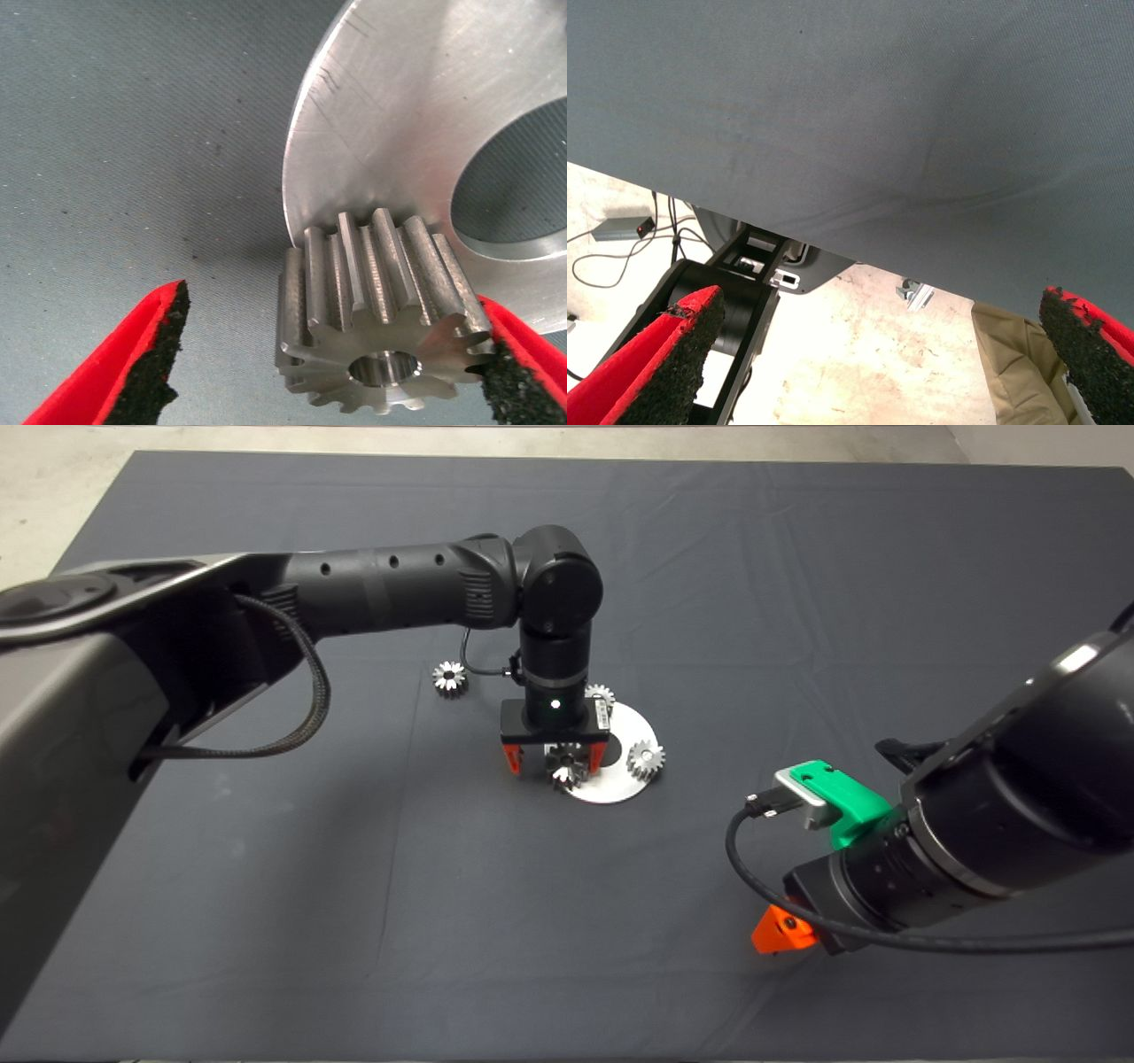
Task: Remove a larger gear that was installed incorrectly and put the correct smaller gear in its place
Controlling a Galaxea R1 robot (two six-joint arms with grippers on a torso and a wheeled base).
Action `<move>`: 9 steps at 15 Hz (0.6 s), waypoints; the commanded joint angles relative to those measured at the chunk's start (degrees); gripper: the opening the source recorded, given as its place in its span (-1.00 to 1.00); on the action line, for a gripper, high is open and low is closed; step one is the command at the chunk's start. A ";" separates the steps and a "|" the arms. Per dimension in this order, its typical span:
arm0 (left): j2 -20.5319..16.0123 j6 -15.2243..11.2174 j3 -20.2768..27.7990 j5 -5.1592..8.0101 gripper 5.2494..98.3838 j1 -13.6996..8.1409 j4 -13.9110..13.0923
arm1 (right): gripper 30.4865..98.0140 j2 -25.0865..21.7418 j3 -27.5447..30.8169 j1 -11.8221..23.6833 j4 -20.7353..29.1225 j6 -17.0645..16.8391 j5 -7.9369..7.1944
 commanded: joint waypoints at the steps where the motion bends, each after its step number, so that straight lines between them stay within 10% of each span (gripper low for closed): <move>1: 0.17 0.46 0.46 4.71 0.50 -1.00 0.54 | 0.88 0.11 0.17 0.98 -0.26 0.34 -4.88; 9: 0.24 0.96 0.46 3.95 0.30 -1.00 0.47 | 0.88 0.11 0.17 0.98 -0.26 0.34 -4.88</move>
